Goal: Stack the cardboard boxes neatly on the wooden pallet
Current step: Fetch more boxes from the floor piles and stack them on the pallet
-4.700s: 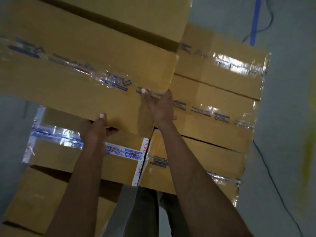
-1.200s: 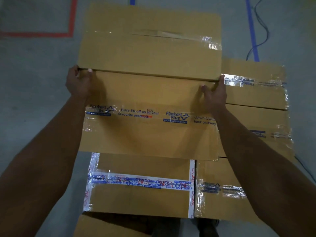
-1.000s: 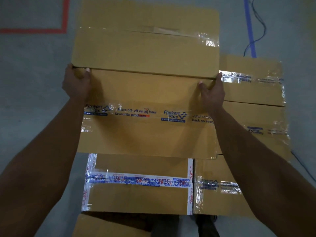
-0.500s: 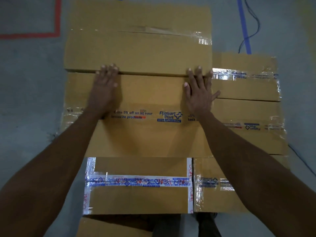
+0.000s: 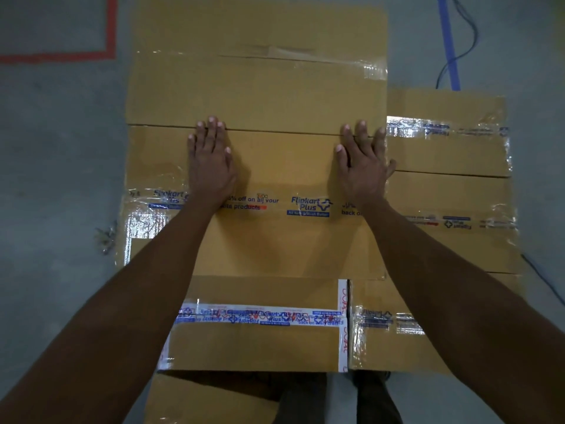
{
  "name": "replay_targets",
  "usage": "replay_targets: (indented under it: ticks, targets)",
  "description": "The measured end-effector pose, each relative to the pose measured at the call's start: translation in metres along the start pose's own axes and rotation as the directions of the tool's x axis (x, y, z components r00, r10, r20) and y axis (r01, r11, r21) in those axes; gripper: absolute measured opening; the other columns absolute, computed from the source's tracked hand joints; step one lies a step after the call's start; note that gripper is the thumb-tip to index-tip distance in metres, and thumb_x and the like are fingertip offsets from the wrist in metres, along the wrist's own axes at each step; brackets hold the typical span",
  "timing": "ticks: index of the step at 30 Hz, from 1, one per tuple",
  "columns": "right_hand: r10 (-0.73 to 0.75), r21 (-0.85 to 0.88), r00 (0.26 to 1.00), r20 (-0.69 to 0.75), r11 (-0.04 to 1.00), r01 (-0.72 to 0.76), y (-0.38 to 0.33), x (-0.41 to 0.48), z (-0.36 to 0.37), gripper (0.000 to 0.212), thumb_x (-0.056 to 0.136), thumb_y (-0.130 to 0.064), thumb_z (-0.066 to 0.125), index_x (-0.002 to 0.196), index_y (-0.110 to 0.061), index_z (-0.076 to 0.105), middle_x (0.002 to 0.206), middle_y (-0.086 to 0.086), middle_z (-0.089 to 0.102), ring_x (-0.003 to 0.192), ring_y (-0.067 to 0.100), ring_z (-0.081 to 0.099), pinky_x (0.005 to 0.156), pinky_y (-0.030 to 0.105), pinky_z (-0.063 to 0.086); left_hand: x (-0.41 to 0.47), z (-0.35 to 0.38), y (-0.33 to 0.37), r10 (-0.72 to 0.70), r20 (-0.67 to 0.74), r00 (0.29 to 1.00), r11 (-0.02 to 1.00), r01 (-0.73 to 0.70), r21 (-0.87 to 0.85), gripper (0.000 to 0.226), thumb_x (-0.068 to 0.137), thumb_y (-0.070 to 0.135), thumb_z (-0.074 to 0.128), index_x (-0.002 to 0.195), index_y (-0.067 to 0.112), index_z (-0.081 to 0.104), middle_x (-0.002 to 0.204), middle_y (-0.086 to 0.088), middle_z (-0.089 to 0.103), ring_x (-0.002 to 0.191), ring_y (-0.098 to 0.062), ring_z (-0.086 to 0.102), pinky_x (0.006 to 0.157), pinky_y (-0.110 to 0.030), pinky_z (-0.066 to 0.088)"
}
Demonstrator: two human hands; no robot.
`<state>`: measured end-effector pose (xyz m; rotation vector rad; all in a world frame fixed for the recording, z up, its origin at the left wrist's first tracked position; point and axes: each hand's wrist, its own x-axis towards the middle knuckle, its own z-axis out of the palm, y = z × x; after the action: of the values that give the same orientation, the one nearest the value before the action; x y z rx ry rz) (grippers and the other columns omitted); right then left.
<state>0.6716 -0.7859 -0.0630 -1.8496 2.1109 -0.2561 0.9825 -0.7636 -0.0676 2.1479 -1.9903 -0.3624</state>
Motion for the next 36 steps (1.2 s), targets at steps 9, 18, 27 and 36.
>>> replay_targets:
  ticks: [9,18,27,36]
  targets:
    - [0.013,-0.003,0.996,0.090,1.000,-0.013,-0.005,0.001,-0.009,0.049,0.107,-0.053,0.025,0.156,-0.049,0.022,0.167,-0.020,0.008,0.156,0.023,-0.009,0.111,0.076,0.002,0.005,-0.007,0.005,-0.013,0.080,0.997,0.994,0.004,0.110,0.060,0.106,0.022,0.025,0.160,0.002,0.013,0.169,-0.017,0.008,0.156,-0.035,0.004,0.127,-0.048,0.003]
    - [-0.018,-0.145,0.942,0.335,0.987,0.070,-0.013,0.012,-0.048,0.062,0.103,-0.064,0.016,0.159,-0.041,0.008,0.170,-0.007,-0.001,0.155,0.035,-0.009,0.115,0.072,-0.004,0.010,-0.035,0.012,-0.071,0.250,0.966,0.966,0.004,0.257,0.059,0.110,0.030,0.021,0.161,0.006,0.007,0.170,-0.011,0.003,0.157,-0.031,-0.001,0.126,-0.050,0.003]
    - [-0.024,0.082,0.923,0.384,0.997,-0.008,-0.001,-0.158,-0.100,0.071,0.099,-0.072,0.012,0.161,-0.039,0.003,0.170,-0.002,-0.006,0.156,0.027,-0.009,0.119,0.066,-0.006,-0.151,-0.112,0.103,-0.155,0.199,0.968,0.966,0.106,0.237,0.064,0.109,0.042,0.024,0.162,0.008,0.011,0.170,-0.010,0.008,0.156,-0.033,0.008,0.123,-0.055,0.006]
    - [-0.200,0.186,0.784,0.588,0.976,0.110,0.081,-0.321,-0.200,0.077,0.094,-0.077,0.012,0.160,-0.037,0.013,0.169,-0.001,0.002,0.155,0.028,-0.005,0.114,0.071,-0.001,-0.433,-0.092,0.285,-0.594,0.201,0.779,0.787,0.614,-0.054,0.075,0.100,0.062,0.031,0.160,0.017,0.023,0.167,-0.017,0.018,0.154,-0.037,0.011,0.122,-0.059,0.008]
